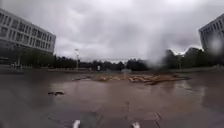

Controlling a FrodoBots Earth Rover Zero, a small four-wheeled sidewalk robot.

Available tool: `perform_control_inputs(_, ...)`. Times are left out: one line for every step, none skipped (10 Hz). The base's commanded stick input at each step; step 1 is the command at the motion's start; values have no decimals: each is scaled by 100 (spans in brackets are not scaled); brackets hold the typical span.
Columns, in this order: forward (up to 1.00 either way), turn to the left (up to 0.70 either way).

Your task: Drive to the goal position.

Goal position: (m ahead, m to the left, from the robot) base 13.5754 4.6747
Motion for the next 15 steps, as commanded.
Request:
perform_control_inputs(70, 0)
perform_control_inputs(70, 0)
perform_control_inputs(70, 0)
perform_control_inputs(70, 0)
perform_control_inputs(70, 2)
perform_control_inputs(70, 21)
perform_control_inputs(70, 29)
perform_control_inputs(70, 33)
perform_control_inputs(70, 17)
perform_control_inputs(70, 3)
perform_control_inputs(70, 2)
perform_control_inputs(70, 3)
perform_control_inputs(70, 3)
perform_control_inputs(70, 3)
perform_control_inputs(70, 3)
